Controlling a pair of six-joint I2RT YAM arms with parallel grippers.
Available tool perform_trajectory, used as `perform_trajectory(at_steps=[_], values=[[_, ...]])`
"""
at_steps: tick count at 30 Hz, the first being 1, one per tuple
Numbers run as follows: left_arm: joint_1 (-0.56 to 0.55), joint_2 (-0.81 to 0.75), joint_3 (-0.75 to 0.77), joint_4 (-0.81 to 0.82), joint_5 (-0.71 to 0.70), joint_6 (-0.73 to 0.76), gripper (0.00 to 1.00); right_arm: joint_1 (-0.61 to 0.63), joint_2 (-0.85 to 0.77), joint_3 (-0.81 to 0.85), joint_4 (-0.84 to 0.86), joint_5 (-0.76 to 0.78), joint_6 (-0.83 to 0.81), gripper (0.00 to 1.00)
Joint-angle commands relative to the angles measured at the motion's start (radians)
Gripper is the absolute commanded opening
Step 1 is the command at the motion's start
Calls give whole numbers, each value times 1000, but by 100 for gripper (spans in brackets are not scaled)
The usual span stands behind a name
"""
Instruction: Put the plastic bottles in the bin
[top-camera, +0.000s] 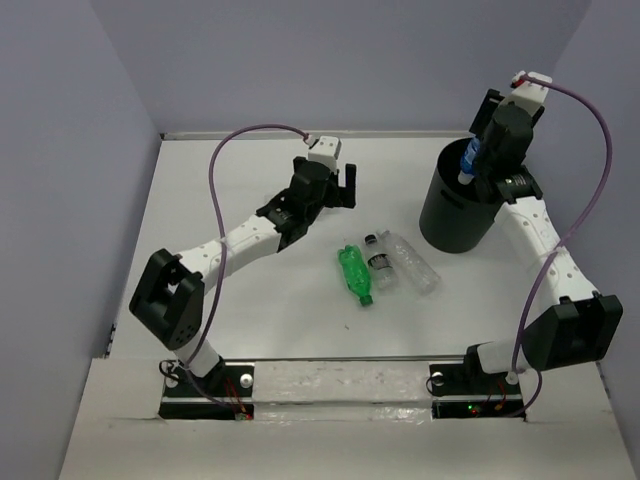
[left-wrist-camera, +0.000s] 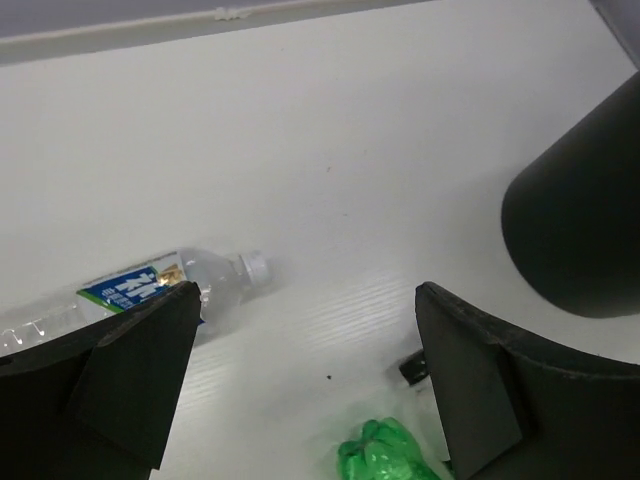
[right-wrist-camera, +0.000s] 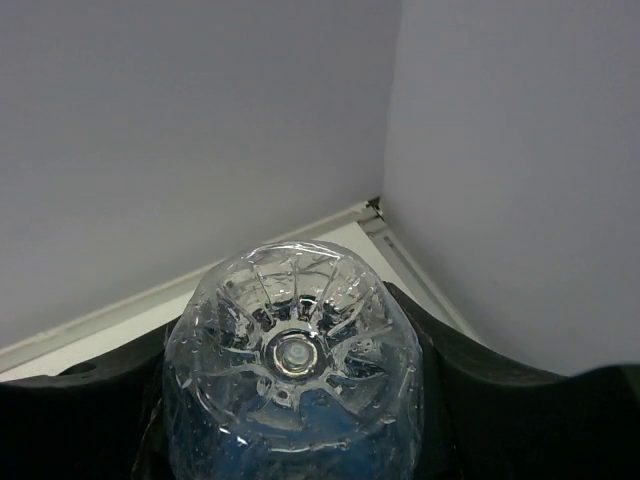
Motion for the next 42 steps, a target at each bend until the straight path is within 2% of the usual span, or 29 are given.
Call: perform_trajectory(at_steps=[1,2,3,5,11,14,16,23,30,35,42], values=[[100,56,87,-3,114,154,99,-21,-39,-49,9,-1,21,57],[117,73,100,-2,142,178,99,-21,-29,-49,-15,-1,26,75],[146,107,141,-26,178,226,99,-21,-3,-24,-44,-19,41,99],[172,139,188,-75,217,289,99,-21,14,0,-150,-37,61,100],[232,196,270,-262,304,514,99,-21,-87,-49,-166,-164,128,100],[266,239,327,-380,407,583,99,-21,-153,-81,-167,-241,180,100],[278,256,344,-425,491,594,99,-21,-179,-95,-168,-274,202,100],[321,290,319,-490,603,599,99,-21,-233,-129,-171,-306,197,100],[344,374,367,-506,591,606,99,-21,-261,-133,-171,-418,216,100],[346,492,408,-522,564,605,99,-21,-276,-139,-171,-444,223,100],[347,537,397,-526,568,588,99,-21,-273,-139,-168,-478,236,100]])
